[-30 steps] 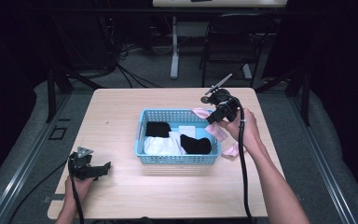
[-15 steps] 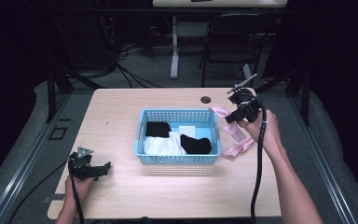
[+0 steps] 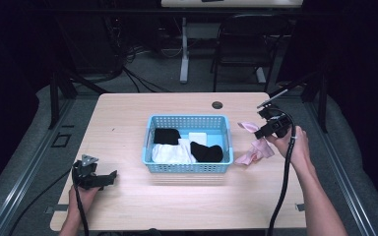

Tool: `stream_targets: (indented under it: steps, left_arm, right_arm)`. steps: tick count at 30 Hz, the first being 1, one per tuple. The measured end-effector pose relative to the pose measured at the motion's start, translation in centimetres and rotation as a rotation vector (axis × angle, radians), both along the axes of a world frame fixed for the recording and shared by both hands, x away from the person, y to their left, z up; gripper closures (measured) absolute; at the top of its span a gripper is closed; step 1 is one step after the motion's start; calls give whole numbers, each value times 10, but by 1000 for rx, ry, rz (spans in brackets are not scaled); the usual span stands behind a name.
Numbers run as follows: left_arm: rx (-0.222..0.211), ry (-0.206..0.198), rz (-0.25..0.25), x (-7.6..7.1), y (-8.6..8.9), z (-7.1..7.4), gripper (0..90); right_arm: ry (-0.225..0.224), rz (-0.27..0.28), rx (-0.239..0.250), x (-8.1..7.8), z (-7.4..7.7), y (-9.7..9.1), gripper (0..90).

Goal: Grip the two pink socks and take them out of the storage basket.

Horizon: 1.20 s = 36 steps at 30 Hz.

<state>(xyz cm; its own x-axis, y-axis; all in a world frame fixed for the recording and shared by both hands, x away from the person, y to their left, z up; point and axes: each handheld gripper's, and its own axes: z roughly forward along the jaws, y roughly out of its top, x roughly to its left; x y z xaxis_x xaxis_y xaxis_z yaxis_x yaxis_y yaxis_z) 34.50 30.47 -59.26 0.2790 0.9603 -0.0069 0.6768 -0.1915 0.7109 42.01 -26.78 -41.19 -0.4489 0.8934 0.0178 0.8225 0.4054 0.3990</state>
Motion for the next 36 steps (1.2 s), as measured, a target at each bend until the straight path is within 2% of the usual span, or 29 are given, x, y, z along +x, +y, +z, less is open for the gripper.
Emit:
stream_targets:
  steps: [3,4,5,9,14,17,18,20,22,23,24,26,29,34,36]
  left_arm:
    - [0,0,0,0,0,0,7]
    - [0,0,0,0,0,0,7]
    - [0,0,0,0,0,0,7]
    - [0,0,0,0,0,0,7]
    - [0,0,0,0,0,0,7]
    - [0,0,0,0,0,0,7]
    - [0,0,0,0,0,0,7]
    - [0,0,0,0,0,0,7]
    - [0,0,0,0,0,0,7]
    - [0,0,0,0,0,0,7]
    - [0,0,0,0,0,0,7]
    - [0,0,0,0,0,0,7]
    - [0,0,0,0,0,0,7]
    - [0,0,0,0,0,0,7]
    - [0,0,0,0,0,0,7]
  right_arm:
    - [14,-11,1,2,-6,-5,831]
    - [27,-29,3,4,-14,-10,830]
    - [27,-29,3,4,-14,-10,830]
    - [47,-56,1,8,-32,-14,830]
    - [93,-59,-20,14,-52,-16,828]
    - [103,-67,-28,16,-61,-17,828]
    - [94,-88,-17,16,-66,-16,827]
    - [113,-87,-14,19,-73,-17,821]
    - [99,-98,-6,19,-75,-17,817]
    - [111,-83,-17,20,-75,-18,808]
    - [111,-91,-14,19,-79,-17,759]
    - [117,-85,-25,19,-79,-17,741]
    - [95,-96,3,16,-76,-20,605]
    - [81,-88,26,10,-69,-24,525]
    - [63,-100,34,5,-65,-25,424]
